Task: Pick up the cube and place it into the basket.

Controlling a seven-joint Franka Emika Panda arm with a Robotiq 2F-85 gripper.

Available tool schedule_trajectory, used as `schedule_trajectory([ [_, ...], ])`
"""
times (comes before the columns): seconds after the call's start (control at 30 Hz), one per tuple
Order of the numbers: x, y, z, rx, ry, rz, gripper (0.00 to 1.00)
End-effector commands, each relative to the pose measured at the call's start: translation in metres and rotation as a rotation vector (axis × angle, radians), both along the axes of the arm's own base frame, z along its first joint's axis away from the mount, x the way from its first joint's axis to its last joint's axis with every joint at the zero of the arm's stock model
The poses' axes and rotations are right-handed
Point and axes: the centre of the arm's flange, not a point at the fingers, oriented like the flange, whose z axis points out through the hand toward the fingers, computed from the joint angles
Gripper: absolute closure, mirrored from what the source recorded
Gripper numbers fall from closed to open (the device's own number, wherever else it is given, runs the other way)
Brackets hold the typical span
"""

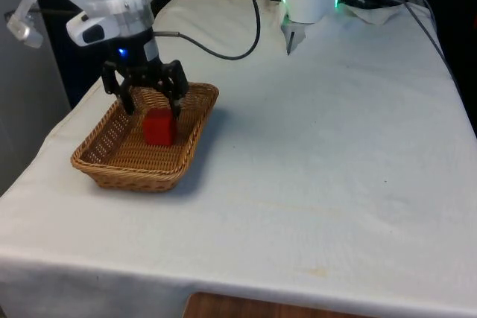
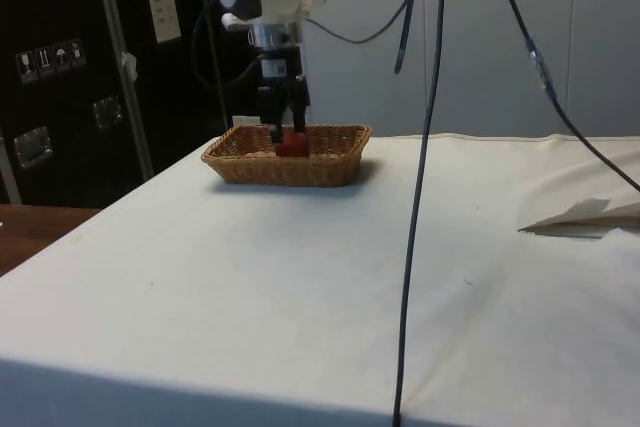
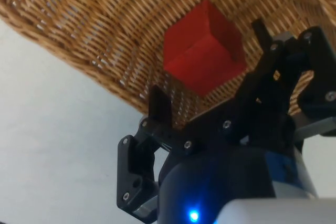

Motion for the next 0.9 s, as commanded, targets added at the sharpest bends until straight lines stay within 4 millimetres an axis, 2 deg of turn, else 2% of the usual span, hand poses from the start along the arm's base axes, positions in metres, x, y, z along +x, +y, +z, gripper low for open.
schedule_trajectory([
  [0.0, -0.001, -0.001, 0.009, -0.005, 0.003, 0.0, 0.0],
  [0.03, 0.0, -0.001, 0.004, 0.0, -0.001, 0.0, 0.0],
  [0.17, -0.001, -0.002, 0.025, -0.007, 0.002, 0.001, 0.0],
  [0.33, -0.002, -0.003, 0.039, -0.011, -0.001, 0.003, 0.0],
  [0.37, -0.001, -0.003, 0.036, -0.005, -0.009, 0.003, 0.0],
  [0.63, -0.004, -0.006, 0.064, -0.014, -0.005, 0.007, 0.0],
  [0.67, -0.003, -0.006, 0.061, -0.009, -0.01, 0.008, 0.0],
  [0.87, -0.007, -0.006, 0.086, -0.016, -0.009, 0.016, 0.0],
])
